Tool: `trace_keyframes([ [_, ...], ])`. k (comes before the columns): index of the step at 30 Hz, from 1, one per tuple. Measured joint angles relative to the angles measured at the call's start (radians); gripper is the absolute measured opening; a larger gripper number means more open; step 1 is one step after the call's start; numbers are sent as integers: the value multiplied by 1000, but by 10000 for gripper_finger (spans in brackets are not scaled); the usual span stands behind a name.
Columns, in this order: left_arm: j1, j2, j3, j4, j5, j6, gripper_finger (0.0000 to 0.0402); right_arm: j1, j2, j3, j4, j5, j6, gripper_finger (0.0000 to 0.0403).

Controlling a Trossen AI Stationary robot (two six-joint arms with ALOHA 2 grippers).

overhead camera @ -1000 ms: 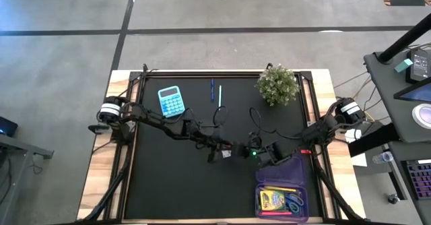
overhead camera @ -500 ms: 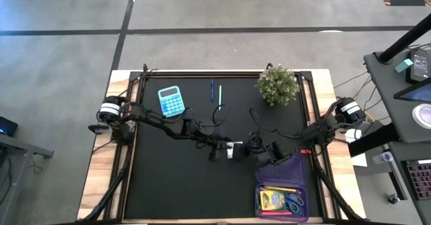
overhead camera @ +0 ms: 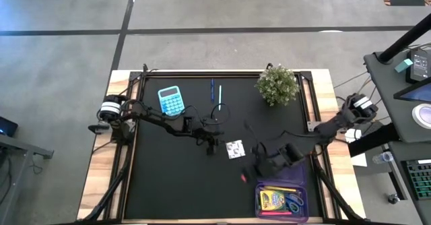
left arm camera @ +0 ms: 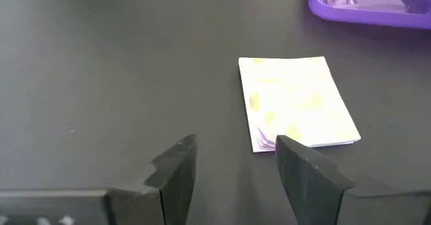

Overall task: Pack school essentials
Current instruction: Put the orange eraser into the purple supply box, then put the white sticky note into the purple supply box

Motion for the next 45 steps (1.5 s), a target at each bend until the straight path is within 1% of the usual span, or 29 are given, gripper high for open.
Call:
trace_keyframes([
  [4,0,0,0,-4,0,-1,185,105,-19,55,-67,-71,90,13],
  [9,0,0,0,-4,0,0,185,212,-9,124,-251,-223,267,13],
  [13,0,0,0,-4,1,1,185,269,2,158,-344,-369,396,13],
  [15,0,0,0,-4,1,1,185,294,13,168,-414,-434,444,13],
  [17,0,0,0,-4,1,1,185,307,20,169,-448,-501,483,13],
  [20,0,0,-1,-4,1,2,185,322,27,142,-447,-553,536,13],
  [25,0,0,-1,-4,1,2,185,327,48,108,-449,-556,545,13],
  [27,0,0,-1,-4,1,2,185,326,61,108,-446,-555,538,20],
  [32,0,0,-1,-4,2,2,185,328,90,107,-453,-555,527,66],
  [38,0,0,0,-3,3,1,185,329,89,107,-455,-555,528,127],
  [45,-2,0,0,6,8,-5,185,329,87,114,-456,-548,526,172],
])
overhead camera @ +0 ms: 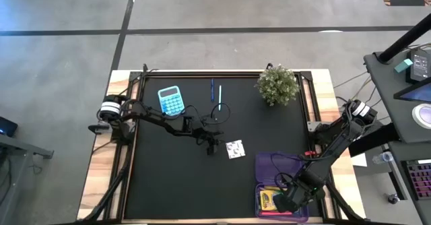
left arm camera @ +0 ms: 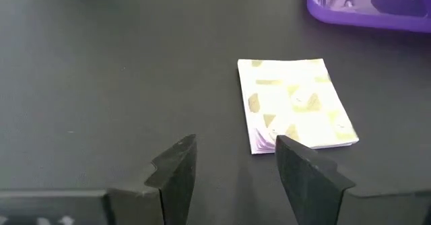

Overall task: Pack school essentials
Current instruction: Put the white sticky note into the purple supply box

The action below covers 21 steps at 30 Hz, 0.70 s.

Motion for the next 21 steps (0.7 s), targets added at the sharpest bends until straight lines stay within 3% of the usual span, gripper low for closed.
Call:
trace_keyframes([
  [7,-1,15,0,123,8,-104,185,0,-6,0,0,54,-122,178],
  [15,-20,100,14,217,7,-123,185,-1,-6,0,-1,315,-304,176],
  [21,-27,165,33,227,7,8,185,-1,-6,0,-5,641,-400,171],
])
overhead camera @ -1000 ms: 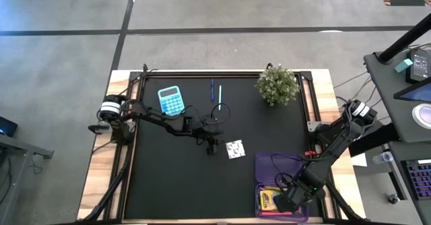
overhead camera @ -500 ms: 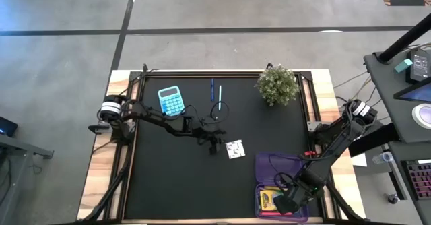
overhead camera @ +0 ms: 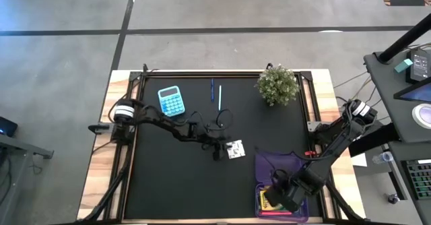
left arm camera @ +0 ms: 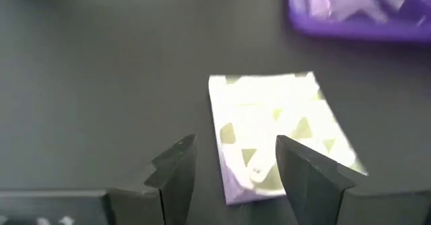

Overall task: Pack school essentials
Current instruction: Put the white sticky note into the purple supply box

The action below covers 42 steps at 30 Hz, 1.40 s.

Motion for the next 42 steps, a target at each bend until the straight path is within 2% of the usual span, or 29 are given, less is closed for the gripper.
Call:
trace_keyframes([
  [8,-2,39,-4,2,-4,-53,185,-48,6,0,1,405,10,169],
  [11,-1,39,-11,-5,28,-47,185,-86,16,0,1,545,10,169],
  [14,0,35,-15,-46,69,-39,185,-127,31,0,10,626,20,169],
  [18,-2,33,-20,-83,104,33,185,-181,71,0,75,635,20,169],
  [22,-7,28,-28,-144,131,114,185,-225,134,0,227,630,-22,169],
  [27,-8,13,-30,-256,174,225,185,-279,206,0,352,547,-34,169],
  [30,-8,-2,-32,-305,193,292,185,-309,241,0,373,516,-11,169],
  [37,-8,-23,-30,-298,209,374,185,-350,308,0,426,492,55,169],
  [42,-8,-23,-35,-289,212,445,185,-384,340,1,449,394,57,175],
])
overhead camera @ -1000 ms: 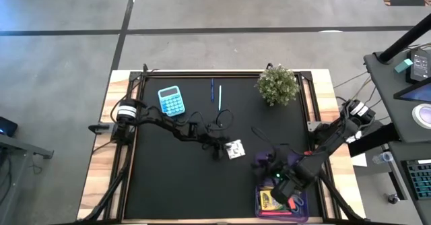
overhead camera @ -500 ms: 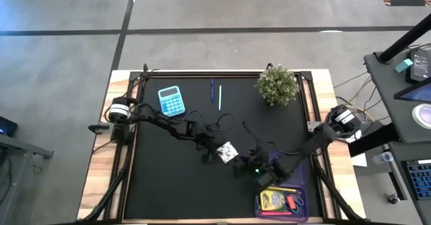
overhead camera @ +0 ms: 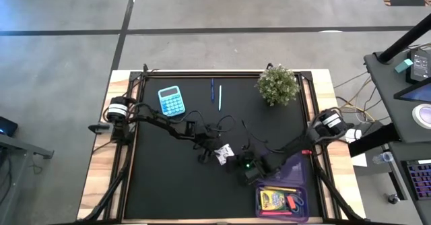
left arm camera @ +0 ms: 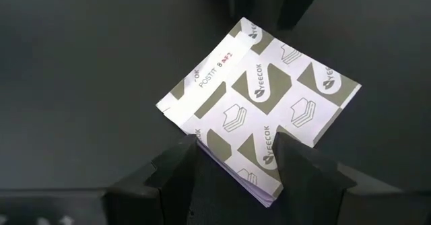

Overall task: Pack school essentials
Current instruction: Put the white sticky note into the purple supply box

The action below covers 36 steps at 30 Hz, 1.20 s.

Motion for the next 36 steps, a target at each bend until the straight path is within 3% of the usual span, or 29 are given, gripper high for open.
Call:
trace_keyframes([
  [12,0,0,-2,27,0,6,185,-30,0,0,6,-32,-1,230],
  [19,-1,1,-4,141,7,8,185,-53,16,1,53,-90,-75,233],
  [32,-2,4,-4,152,-5,9,185,-56,3,6,70,-112,-100,225],
  [36,-3,4,-4,157,-59,8,185,-54,2,16,92,-178,-89,224],
])
